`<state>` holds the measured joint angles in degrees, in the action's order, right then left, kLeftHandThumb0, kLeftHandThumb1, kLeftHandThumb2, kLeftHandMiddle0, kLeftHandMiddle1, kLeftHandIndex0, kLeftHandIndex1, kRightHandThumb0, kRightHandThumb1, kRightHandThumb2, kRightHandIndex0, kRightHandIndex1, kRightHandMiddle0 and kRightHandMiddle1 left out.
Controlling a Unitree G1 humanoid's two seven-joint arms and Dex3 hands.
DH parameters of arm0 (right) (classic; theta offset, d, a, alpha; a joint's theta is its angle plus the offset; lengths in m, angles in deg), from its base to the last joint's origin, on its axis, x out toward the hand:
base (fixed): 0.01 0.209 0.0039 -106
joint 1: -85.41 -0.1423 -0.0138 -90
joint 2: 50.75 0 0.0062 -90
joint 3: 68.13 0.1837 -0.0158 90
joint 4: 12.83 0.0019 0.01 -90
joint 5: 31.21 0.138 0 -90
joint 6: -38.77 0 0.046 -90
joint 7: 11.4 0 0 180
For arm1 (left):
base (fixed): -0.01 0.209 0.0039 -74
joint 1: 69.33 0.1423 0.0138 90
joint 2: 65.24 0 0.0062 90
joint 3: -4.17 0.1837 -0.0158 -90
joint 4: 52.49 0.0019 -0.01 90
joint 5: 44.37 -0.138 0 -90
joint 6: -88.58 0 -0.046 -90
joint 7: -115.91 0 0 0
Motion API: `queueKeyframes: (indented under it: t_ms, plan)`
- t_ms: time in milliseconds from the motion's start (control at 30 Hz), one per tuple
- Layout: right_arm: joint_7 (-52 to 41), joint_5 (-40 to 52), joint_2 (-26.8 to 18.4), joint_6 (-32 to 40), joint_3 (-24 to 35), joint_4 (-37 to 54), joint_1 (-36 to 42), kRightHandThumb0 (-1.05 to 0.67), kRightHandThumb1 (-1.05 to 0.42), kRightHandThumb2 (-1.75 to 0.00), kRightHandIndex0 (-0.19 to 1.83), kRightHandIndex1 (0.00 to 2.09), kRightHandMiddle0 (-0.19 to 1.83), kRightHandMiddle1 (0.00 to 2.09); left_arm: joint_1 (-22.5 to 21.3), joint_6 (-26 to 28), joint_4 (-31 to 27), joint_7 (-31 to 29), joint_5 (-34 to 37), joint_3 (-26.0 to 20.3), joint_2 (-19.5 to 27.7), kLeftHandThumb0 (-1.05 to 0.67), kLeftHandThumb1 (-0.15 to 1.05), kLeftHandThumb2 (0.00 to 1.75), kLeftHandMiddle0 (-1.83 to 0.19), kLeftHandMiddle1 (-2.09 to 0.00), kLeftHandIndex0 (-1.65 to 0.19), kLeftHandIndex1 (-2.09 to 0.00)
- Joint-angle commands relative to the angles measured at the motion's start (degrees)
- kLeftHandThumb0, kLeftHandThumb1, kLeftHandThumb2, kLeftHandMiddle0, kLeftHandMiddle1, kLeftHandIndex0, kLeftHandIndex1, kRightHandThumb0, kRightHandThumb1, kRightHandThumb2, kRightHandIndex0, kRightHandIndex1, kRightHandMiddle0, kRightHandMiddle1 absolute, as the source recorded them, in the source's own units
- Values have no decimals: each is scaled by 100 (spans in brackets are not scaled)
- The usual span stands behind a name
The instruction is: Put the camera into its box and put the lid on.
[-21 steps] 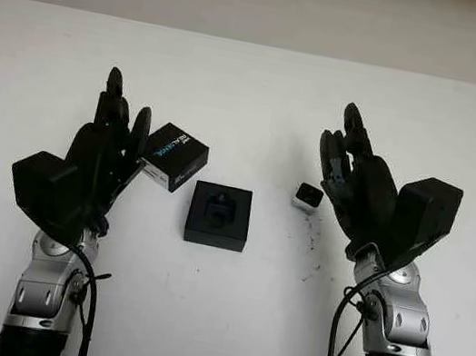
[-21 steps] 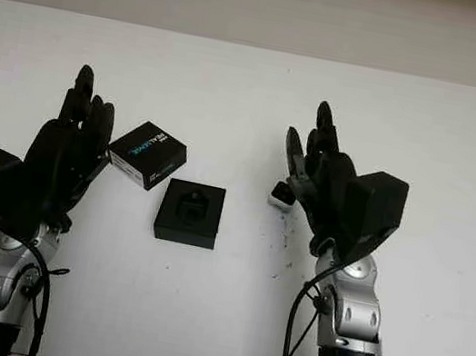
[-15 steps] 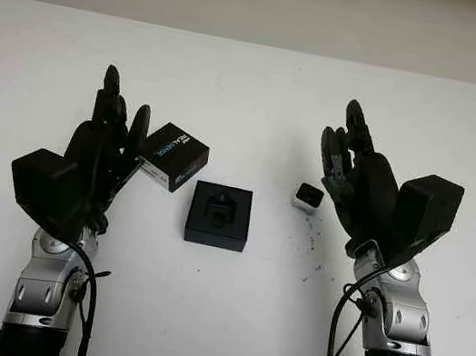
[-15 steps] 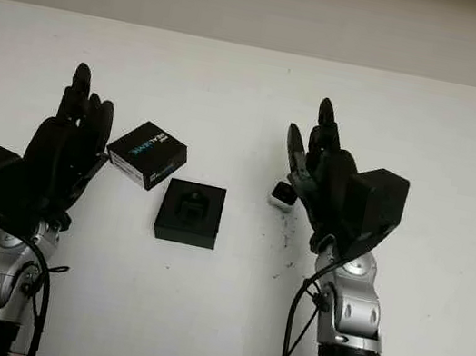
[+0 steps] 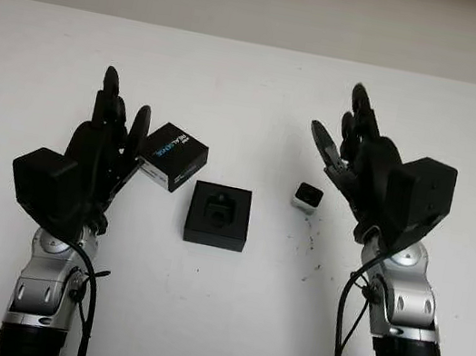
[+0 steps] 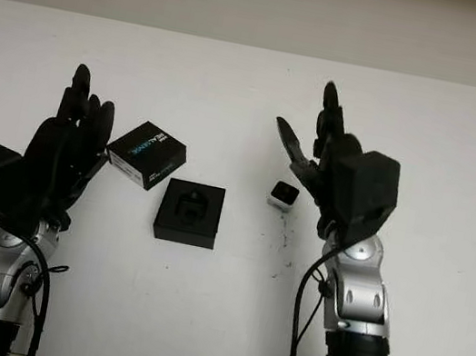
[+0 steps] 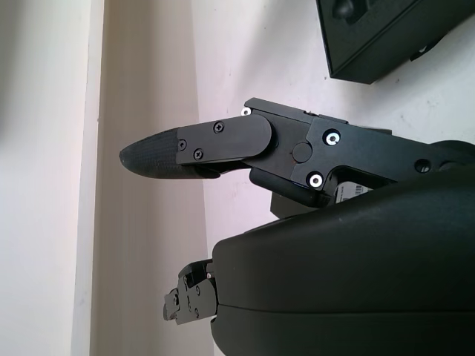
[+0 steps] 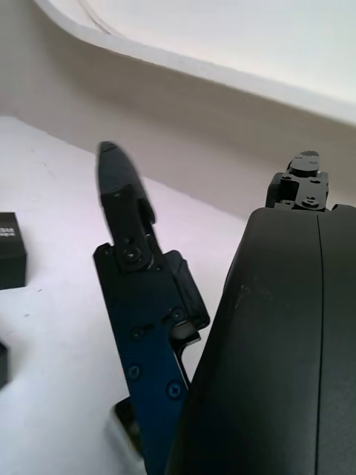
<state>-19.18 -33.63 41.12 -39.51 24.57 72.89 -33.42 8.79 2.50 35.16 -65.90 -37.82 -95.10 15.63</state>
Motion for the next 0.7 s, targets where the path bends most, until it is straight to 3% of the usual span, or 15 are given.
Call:
queueKeyframes:
  t_ms: [0, 167, 400, 667]
  plan:
    - [-5, -339, -324, -106, -136, -73, -217, -53, -89, -4, 3, 13, 2, 12, -120, -64, 25, -16, -23, 34, 12, -63, 105, 49, 19, 0, 19, 0]
    - [-118, -970, -796, -313, -372, -238, -327, -43, -82, -4, 32, 28, 20, 26, -103, -58, 16, -3, 27, 42, -55, -61, 105, 50, 19, 0, 19, 0]
    - [-772, -1259, -1329, -301, -569, -565, -576, -36, -78, -5, 32, 26, 22, 27, -64, -130, -12, 49, -11, 34, -71, -61, 105, 50, 19, 0, 19, 0]
    - [-1516, -1219, -1857, -1221, -687, -1629, -1028, -28, -78, -5, 34, 25, 25, 22, -3, -170, -29, 62, -50, 60, -70, -60, 105, 51, 19, 0, 19, 0]
